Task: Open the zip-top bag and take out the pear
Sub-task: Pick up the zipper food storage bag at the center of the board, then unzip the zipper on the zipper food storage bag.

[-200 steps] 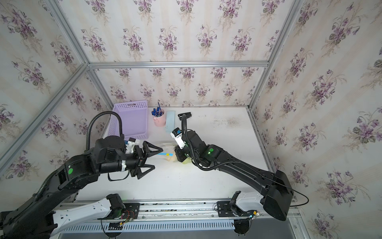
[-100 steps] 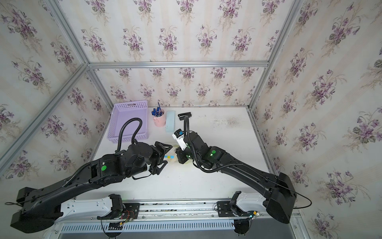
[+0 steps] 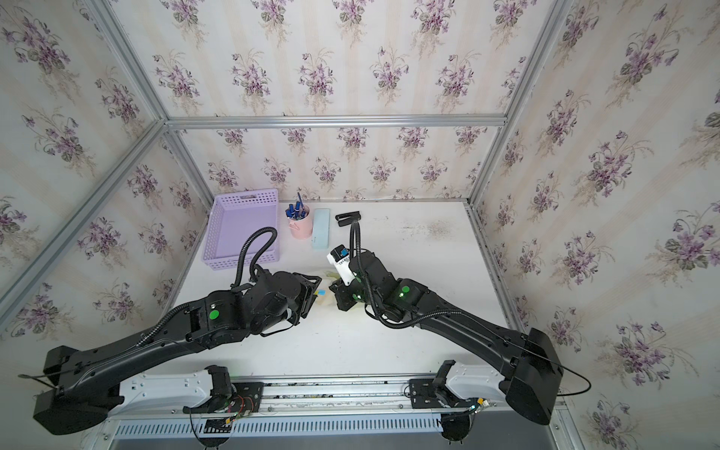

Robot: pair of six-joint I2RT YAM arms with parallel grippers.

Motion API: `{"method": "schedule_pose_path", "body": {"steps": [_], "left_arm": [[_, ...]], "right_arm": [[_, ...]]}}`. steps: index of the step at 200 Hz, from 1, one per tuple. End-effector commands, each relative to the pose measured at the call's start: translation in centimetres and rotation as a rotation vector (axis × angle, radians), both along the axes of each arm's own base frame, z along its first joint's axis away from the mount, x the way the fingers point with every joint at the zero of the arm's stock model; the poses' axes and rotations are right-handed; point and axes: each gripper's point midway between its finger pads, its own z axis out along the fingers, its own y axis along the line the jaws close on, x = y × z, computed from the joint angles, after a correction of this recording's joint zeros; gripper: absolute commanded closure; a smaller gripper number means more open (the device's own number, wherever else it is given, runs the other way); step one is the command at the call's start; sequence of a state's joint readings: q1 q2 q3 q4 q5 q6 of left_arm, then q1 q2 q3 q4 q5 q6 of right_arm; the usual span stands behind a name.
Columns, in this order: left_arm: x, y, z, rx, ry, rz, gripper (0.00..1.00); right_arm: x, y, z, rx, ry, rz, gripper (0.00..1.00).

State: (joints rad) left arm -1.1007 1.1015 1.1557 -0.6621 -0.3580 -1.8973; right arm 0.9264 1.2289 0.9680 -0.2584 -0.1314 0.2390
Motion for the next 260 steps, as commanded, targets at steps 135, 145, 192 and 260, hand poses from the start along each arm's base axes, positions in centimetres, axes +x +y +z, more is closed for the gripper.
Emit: {"method": "schedule_pose_path", "body": {"steps": [135,145,192,260], "left_arm": [[-0.1,1.4,0.3,0.005,-0.042,0.0,0.88],[-0.1,1.5,0.5,0.014,-0.046,-0.006,0.9],[0.4,1.3,1.0,0.014,-0.057,-0.019,0.97],[0.7,0.9,1.5,0.016,-0.065,-0.04,0.96]], "right_arm": [[-2.6,0.6,4.7,0.105,-0.1,0.173,0.79],[-3.1,0.8,5.2,0.101,-0.102,0.203,0.76],[-4.0,1.5,5.4,0.09,-0.084,0.241,0.75],[-7.3,1.5,6.4,0.026,-0.124,0.3,0.65]]}}
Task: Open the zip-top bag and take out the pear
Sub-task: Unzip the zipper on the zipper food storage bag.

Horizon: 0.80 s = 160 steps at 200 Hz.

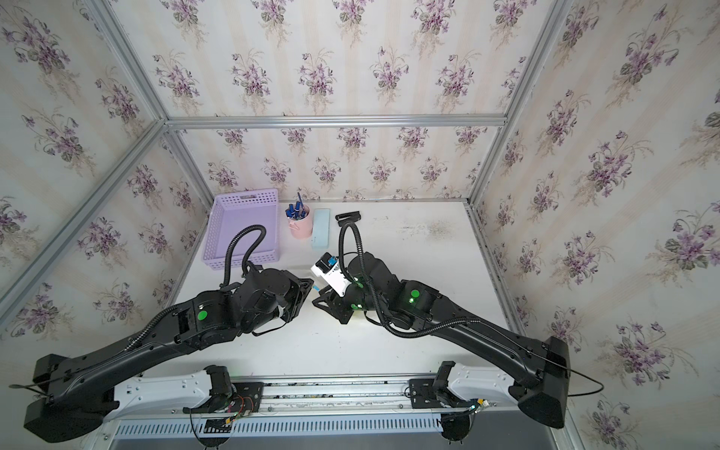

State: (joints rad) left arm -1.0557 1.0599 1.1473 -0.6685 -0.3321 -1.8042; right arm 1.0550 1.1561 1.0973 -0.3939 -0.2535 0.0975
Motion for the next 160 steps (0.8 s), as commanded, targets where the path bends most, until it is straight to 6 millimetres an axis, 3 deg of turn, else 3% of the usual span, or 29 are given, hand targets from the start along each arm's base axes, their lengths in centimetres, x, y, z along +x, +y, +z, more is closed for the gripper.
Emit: {"method": "schedule_pose_path", "body": {"steps": [1,32,77,92,111,130,160], "left_arm": [[0.3,-0.5,0.8,-0.017,-0.026,-0.013,0.96],[0.4,-0.9,1.2,-0.001,-0.03,-0.036,0.96],[0.3,-1.6,1.0,-0.002,-0.024,-0.058,0.97],[0.3,-1.5,0.9,-0.004,-0.023,-0.06,0.97],[0.3,-1.5,1.0,0.003,-0.028,-0.063,0.97],[0.2,-1.6,0.9,0.006,-0.025,-0.068,0.97],[0.3,-2.2,0.8,-0.001,-0.024,-0.085,0.96]], "right_arm": [[-0.4,-0.6,0.4,-0.02,-0.034,-0.009,0.65],[1.3,-0.9,-0.3,-0.074,-0.078,-0.086,0.67],[3.5,-0.6,0.5,-0.114,-0.147,-0.145,0.73],[3.6,-0.6,0.5,-0.115,-0.147,-0.139,0.76],[3.7,-0.6,-0.3,-0.139,-0.138,-0.137,0.9],[3.6,-0.7,0.5,-0.116,-0.149,-0.134,1.0],[3.1,-0.2,0.9,-0.086,-0.13,-0.108,1.0]]}}
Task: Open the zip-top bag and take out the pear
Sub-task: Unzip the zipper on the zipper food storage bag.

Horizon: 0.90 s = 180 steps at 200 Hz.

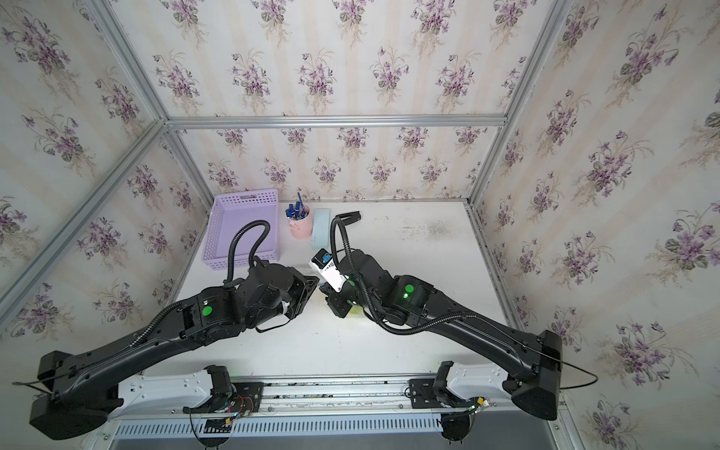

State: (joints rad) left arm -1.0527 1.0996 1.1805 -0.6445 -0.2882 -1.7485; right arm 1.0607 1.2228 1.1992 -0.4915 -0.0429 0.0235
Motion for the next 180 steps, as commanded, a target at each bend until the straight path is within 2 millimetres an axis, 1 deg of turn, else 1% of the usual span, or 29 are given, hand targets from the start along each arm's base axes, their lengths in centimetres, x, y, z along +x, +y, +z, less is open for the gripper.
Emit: {"method": "schedule_pose_path", "body": {"steps": [1,13,29,47,96,114,134,144,152,162,180], "left_arm": [[0.1,-0.7,0.3,-0.01,-0.013,-0.022,0.96],[0.1,-0.6,0.2,-0.005,-0.011,-0.02,0.96],[0.2,0.0,0.2,-0.007,-0.02,-0.007,0.95],[0.3,0.7,0.3,-0.002,-0.022,-0.005,0.93],[0.2,1.8,0.2,0.003,-0.027,0.005,0.91],[0.2,1.8,0.4,0.002,-0.032,0.002,0.91],[0.3,1.1,0.4,-0.002,-0.03,-0.019,0.9],[0.4,0.7,0.4,-0.001,-0.025,-0.028,0.91],[0.4,0.4,0.4,-0.005,-0.025,-0.036,0.91],[0.5,0.3,0.5,-0.007,-0.028,-0.038,0.9],[0.6,0.3,0.8,0.001,-0.037,-0.039,0.91]], "right_arm": [[-0.4,0.6,1.0,0.047,-0.002,0.027,1.0],[-0.5,0.5,1.0,0.066,-0.002,0.026,1.0],[-0.3,-0.1,1.0,0.08,-0.012,-0.003,1.0],[-0.5,-0.3,1.3,0.096,-0.008,-0.006,1.0],[-0.6,-1.0,0.8,0.099,-0.005,-0.023,1.0],[-0.8,-0.9,0.6,0.097,0.007,-0.011,1.0],[-1.1,-0.6,0.9,0.111,0.015,0.006,1.0],[-1.5,-0.3,1.1,0.108,0.022,0.032,0.8],[-1.6,-0.2,1.3,0.1,0.026,0.044,0.68],[-1.5,-0.3,1.3,0.085,0.019,0.042,0.61],[-1.2,-0.5,1.6,0.075,-0.009,0.036,0.54]]}}
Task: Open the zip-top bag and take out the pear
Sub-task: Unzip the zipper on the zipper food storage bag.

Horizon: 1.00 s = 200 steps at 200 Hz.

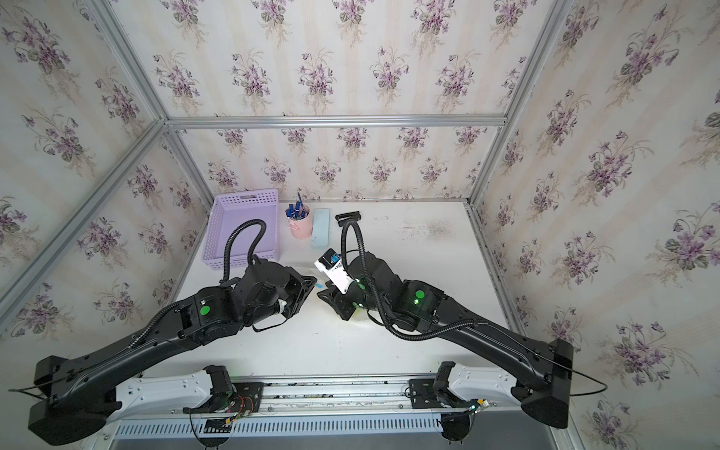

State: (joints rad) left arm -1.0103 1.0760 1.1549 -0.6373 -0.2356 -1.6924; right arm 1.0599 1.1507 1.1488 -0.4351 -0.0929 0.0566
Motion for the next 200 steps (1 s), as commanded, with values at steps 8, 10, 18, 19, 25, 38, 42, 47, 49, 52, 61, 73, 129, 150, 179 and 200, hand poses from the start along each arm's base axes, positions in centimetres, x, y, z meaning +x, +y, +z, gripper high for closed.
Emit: {"method": "schedule_pose_path", "body": {"steps": [8,10,18,19,25,38,42,47,49,52,61,73,129,150,179,200], "left_arm": [[0.4,-0.4,1.2,-0.013,-0.035,-0.01,0.9],[0.4,-0.4,1.3,-0.014,-0.035,-0.01,0.91],[0.4,-0.4,1.4,-0.015,-0.037,-0.012,0.9],[0.4,-0.5,1.4,-0.015,-0.036,-0.012,0.91],[0.4,-0.5,1.4,-0.017,-0.038,-0.014,0.9],[0.4,-0.7,1.4,-0.02,-0.038,-0.016,0.9],[0.5,-0.7,1.4,-0.019,-0.039,-0.018,0.9],[0.5,-0.7,1.4,-0.019,-0.04,-0.019,0.9],[0.5,-0.7,1.5,-0.02,-0.041,-0.018,0.9],[0.5,-0.7,1.5,-0.019,-0.041,-0.02,0.91],[0.4,-0.7,1.5,-0.017,-0.042,-0.023,0.91],[0.4,-0.7,1.5,-0.017,-0.041,-0.021,0.91],[0.6,-0.9,1.6,-0.017,-0.046,-0.025,0.9],[0.6,-1.0,1.7,-0.008,-0.048,-0.028,0.91],[0.5,-0.8,1.6,-0.004,-0.048,-0.03,0.9],[0.4,0.0,1.4,0.01,-0.045,-0.024,0.89]], "right_arm": [[0.0,-0.1,0.3,-0.021,-0.03,0.017,0.52],[0.0,0.0,0.3,-0.023,-0.031,0.02,0.52],[0.1,0.1,0.1,-0.042,-0.03,0.025,0.52],[0.1,0.1,0.0,-0.044,-0.03,0.026,0.52],[0.2,0.2,-0.3,-0.061,-0.025,0.027,0.52],[0.2,0.4,-0.8,-0.079,-0.022,0.036,0.52],[0.3,0.4,-0.8,-0.081,-0.025,0.033,0.52],[0.5,0.4,-0.9,-0.086,-0.033,0.025,0.52],[0.6,0.4,-0.9,-0.09,-0.037,0.021,0.52],[0.8,0.3,-0.9,-0.095,-0.043,0.014,0.52],[1.3,0.2,-0.8,-0.106,-0.058,0.001,0.53],[1.6,0.2,-0.5,-0.111,-0.066,-0.003,0.57],[2.0,0.5,-0.2,-0.115,-0.063,0.004,0.98],[1.9,0.4,-0.4,-0.115,-0.058,0.008,1.0],[1.9,-0.2,-0.1,-0.109,-0.067,-0.009,1.0],[1.6,-0.7,-0.1,-0.083,-0.056,-0.024,1.0]]}}
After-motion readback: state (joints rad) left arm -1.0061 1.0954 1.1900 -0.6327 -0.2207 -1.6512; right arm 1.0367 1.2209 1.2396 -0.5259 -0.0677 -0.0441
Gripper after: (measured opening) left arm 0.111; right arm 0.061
